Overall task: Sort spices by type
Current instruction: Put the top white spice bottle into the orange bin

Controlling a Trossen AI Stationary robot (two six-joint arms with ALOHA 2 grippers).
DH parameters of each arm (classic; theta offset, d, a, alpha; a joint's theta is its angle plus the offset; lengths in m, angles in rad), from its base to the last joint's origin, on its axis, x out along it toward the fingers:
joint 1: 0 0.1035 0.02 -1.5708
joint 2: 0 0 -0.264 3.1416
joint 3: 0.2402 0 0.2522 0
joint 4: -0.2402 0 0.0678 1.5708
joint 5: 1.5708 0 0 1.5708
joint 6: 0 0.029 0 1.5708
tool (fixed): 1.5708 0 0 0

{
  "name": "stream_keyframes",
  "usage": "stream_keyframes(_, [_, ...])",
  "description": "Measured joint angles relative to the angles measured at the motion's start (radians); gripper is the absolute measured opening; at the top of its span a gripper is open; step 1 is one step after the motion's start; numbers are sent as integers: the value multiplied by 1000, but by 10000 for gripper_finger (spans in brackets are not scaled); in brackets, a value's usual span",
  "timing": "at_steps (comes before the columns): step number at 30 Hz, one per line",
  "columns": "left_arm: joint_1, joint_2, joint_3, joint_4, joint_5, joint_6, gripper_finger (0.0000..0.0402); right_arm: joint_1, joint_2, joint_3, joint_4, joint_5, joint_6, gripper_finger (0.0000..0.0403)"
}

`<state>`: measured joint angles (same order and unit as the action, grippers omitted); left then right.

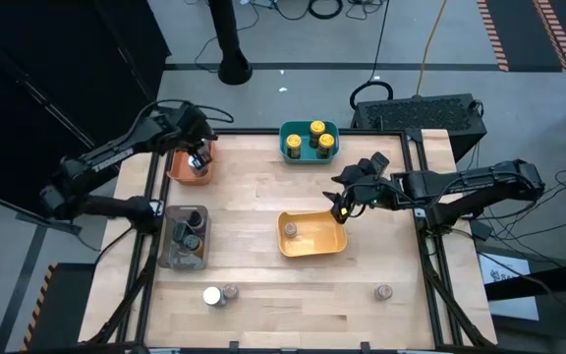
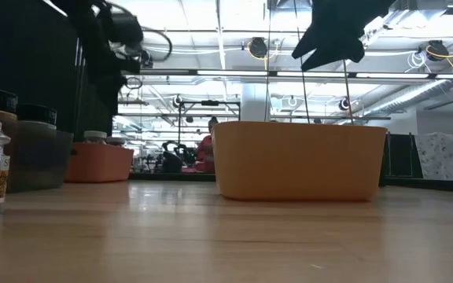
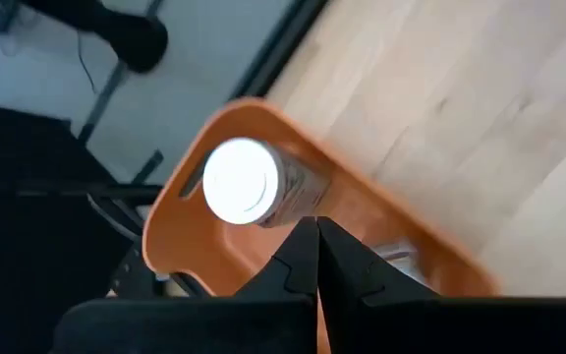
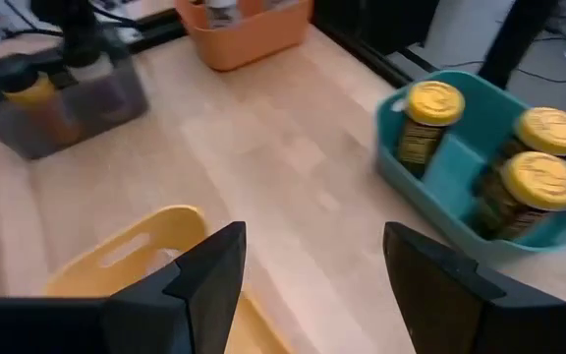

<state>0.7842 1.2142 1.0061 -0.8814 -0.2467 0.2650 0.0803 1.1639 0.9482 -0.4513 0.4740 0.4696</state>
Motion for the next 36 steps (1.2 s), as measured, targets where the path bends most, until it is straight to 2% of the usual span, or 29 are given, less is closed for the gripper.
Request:
stream_keyframes(6, [-64,-109,0,-14,2,-42,2,45,16,0,81,20,-14,226])
stream_keyframes(13, [-68,-138,0,-88,1,-50,2,76,16,0,243,20,-115,226])
stream_keyframes(36, [-68,-137,0,-101,10,-77,9,87,117,0,207,23,-77,226])
